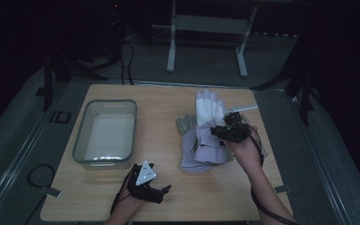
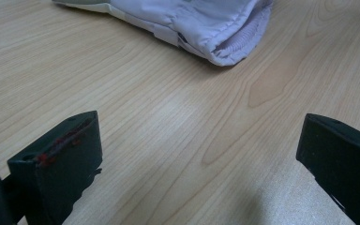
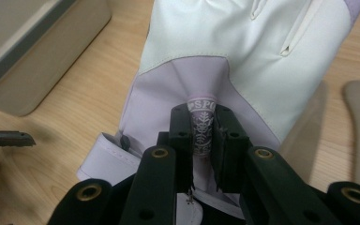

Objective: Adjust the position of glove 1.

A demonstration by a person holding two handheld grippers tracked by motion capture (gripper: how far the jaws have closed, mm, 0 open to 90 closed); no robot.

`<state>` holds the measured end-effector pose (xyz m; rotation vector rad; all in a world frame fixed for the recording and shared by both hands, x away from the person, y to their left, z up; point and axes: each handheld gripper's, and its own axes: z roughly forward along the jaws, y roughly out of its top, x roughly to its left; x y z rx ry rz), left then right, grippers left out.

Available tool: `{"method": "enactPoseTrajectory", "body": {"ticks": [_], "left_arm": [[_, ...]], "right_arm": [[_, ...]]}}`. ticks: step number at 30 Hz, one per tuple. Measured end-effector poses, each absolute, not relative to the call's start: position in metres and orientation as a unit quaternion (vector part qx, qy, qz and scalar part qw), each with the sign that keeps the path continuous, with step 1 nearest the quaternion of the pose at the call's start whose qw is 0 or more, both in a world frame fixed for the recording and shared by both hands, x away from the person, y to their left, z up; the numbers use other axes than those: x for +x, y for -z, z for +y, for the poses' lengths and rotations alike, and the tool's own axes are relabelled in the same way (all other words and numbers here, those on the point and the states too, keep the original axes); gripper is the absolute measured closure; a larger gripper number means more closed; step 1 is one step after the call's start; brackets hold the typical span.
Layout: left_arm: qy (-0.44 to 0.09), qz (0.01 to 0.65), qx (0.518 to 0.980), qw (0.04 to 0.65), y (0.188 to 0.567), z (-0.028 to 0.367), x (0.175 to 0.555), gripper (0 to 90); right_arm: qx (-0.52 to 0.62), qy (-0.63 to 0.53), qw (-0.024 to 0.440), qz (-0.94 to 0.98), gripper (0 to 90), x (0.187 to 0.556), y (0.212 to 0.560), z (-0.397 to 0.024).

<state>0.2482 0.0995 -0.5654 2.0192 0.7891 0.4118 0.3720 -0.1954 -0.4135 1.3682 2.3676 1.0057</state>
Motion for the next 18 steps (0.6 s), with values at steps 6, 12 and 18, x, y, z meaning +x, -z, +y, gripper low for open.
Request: {"method": "enactPoseTrajectory", "body": {"ticks": [6,12,18], "left_arm": [[-0.17,0.322,0.818,0.445,0.565,0.099,0.249,0.7],[-0.168,0.321,0.818,0.445,0.565,0.099,0.248,0.7],[-0.168,0.32,0.819,0.446,0.565,0.099,0.248,0.7]], "right_arm": [[0.46,-0.342,0.109,0.812,79.6,0.374,0.422,-0.173],[0.466,-0.323,0.104,0.817,79.5,0.378,0.438,-0.161],[0.477,-0.298,0.097,0.821,78.8,0.386,0.46,-0.157]]}}
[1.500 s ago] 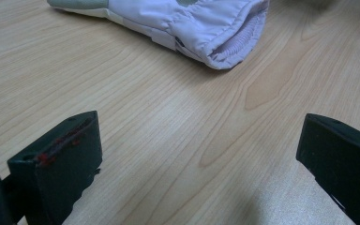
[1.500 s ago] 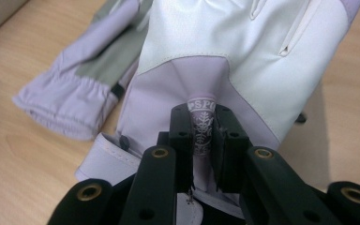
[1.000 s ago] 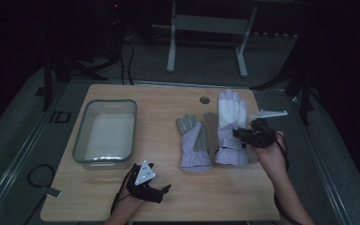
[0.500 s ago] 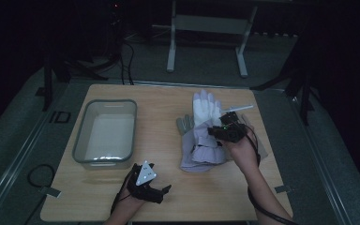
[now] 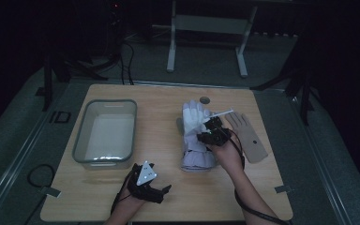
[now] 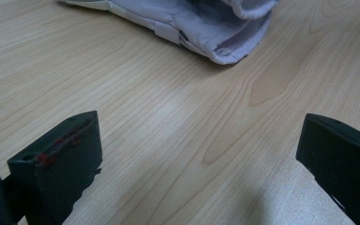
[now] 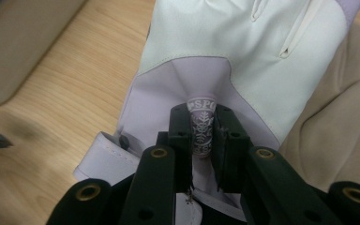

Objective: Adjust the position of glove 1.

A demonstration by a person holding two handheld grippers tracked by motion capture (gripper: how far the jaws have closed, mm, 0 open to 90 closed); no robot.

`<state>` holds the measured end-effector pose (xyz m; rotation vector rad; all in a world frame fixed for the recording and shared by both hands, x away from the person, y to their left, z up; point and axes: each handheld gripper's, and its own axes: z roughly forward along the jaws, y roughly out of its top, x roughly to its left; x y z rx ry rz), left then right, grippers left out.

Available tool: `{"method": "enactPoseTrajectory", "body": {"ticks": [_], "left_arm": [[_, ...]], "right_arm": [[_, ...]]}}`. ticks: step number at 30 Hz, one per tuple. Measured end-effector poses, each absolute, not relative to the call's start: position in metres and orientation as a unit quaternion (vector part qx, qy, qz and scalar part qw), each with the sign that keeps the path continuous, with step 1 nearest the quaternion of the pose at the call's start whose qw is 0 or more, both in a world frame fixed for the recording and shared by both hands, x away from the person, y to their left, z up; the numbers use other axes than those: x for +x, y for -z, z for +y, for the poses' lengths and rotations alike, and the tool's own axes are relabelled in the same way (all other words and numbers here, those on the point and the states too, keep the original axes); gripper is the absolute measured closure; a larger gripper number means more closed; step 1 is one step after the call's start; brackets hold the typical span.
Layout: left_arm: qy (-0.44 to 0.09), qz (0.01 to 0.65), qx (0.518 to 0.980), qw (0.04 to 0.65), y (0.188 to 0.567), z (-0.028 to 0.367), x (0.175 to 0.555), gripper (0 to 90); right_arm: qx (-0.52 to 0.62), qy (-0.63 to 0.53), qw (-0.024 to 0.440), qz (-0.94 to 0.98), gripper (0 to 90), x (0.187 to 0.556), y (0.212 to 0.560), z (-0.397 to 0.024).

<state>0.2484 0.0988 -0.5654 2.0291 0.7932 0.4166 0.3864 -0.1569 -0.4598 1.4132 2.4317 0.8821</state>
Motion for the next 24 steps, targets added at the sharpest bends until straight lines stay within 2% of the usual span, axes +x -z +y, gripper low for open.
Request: {"method": "enactPoseTrajectory", "body": {"ticks": [11,19,23,24], "left_arm": [[-0.17,0.319,0.82,0.443,0.565,0.098,0.248,0.7],[-0.164,0.321,0.818,0.448,0.565,0.1,0.249,0.7],[-0.162,0.324,0.816,0.451,0.565,0.1,0.249,0.8],[-0.162,0.324,0.816,0.45,0.565,0.1,0.249,0.8]], "right_arm": [[0.495,-0.264,0.091,0.823,74.8,0.397,0.49,-0.148],[0.48,-0.277,0.092,0.827,56.7,0.394,0.484,-0.153],[0.461,-0.296,0.098,0.831,51.7,0.39,0.477,-0.161],[0.455,-0.302,0.099,0.832,46.9,0.389,0.475,-0.163]]}}
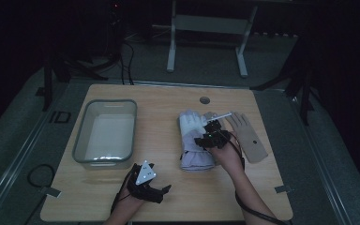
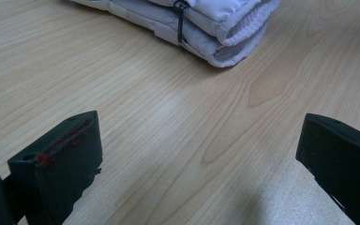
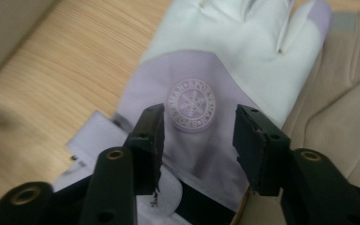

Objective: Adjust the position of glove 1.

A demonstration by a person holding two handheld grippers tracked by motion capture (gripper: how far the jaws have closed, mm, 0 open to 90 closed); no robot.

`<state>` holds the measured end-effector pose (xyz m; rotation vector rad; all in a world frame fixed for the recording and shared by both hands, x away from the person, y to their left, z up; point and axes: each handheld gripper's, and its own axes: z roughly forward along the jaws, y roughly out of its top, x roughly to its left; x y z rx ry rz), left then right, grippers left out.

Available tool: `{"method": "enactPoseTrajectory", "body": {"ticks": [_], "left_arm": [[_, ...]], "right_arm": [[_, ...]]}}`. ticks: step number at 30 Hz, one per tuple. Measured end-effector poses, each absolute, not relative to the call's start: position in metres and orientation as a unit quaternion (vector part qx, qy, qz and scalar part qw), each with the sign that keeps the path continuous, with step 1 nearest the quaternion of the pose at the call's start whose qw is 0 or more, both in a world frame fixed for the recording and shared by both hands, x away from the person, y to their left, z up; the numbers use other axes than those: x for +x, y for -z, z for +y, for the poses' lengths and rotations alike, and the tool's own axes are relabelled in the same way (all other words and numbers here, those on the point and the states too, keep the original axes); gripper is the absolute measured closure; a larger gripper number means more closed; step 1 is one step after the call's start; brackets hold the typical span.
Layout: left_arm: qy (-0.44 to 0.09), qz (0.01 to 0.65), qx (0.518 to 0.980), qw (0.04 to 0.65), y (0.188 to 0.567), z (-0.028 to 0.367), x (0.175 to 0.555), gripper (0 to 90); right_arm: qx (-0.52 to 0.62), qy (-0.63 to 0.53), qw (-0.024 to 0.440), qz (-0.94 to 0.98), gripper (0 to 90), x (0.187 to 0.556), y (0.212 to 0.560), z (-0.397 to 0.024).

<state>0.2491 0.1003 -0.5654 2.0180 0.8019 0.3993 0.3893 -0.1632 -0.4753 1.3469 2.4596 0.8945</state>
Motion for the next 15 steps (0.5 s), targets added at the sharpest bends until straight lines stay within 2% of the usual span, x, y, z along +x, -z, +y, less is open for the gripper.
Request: {"method": "enactPoseTrajectory", "body": {"ticks": [6,7,9,15], "left_arm": [[-0.164,0.333,0.811,0.453,0.565,0.101,0.249,1.2],[-0.164,0.334,0.811,0.452,0.565,0.102,0.25,1.2],[-0.161,0.338,0.81,0.452,0.565,0.102,0.251,1.2],[-0.158,0.338,0.814,0.446,0.564,0.101,0.253,1.2]], "right_arm": [[0.413,-0.361,0.09,0.831,19.5,0.381,0.475,-0.179],[0.407,-0.372,0.081,0.83,17.1,0.38,0.475,-0.182],[0.4,-0.377,0.077,0.832,13.9,0.376,0.476,-0.186],[0.355,-0.392,0.106,0.842,14.9,0.363,0.48,-0.203]]}}
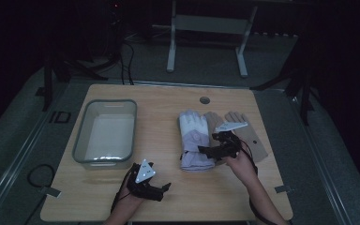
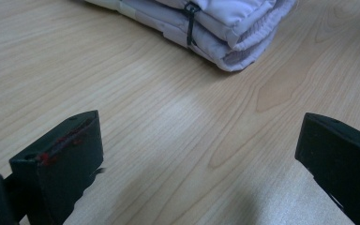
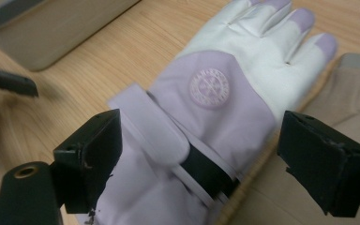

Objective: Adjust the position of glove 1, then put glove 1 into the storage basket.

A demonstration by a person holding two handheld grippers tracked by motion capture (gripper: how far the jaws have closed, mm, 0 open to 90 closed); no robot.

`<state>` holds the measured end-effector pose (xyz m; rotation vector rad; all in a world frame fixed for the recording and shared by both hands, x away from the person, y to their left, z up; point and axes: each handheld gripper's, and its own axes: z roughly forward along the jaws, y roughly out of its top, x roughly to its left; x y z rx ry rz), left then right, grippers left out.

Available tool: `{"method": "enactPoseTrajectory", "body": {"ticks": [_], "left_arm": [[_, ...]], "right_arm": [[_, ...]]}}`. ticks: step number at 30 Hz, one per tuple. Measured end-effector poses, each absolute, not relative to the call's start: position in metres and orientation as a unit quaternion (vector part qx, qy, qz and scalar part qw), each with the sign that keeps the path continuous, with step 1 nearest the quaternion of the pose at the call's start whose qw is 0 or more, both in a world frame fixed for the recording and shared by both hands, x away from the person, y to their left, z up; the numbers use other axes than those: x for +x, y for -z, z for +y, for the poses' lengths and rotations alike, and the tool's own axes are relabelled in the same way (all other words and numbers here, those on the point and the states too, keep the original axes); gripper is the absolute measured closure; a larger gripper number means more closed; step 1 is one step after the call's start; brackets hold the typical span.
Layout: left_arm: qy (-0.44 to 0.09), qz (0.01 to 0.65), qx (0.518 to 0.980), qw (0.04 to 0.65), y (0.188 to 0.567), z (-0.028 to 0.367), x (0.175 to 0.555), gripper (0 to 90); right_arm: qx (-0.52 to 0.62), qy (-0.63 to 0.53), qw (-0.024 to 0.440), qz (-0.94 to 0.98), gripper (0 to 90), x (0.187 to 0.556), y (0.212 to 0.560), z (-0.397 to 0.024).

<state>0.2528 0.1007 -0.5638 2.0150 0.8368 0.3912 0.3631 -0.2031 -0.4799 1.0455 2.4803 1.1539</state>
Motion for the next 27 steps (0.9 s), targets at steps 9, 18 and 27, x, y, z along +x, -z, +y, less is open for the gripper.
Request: {"method": "enactPoseTrajectory", "body": {"ticks": [9,18,27], "left_arm": [[-0.124,0.337,0.818,0.45,0.552,0.095,0.257,1.2],[-0.119,0.341,0.807,0.468,0.523,0.08,0.273,1.2],[-0.139,0.377,0.8,0.446,0.5,0.064,0.297,1.2]], "right_arm": [[0.358,-0.388,0.116,0.841,14.4,0.346,0.489,-0.235],[0.375,-0.427,0.107,0.816,9.3,0.343,0.481,-0.253],[0.387,-0.398,0.133,0.821,50.4,0.356,0.478,-0.237]]}}
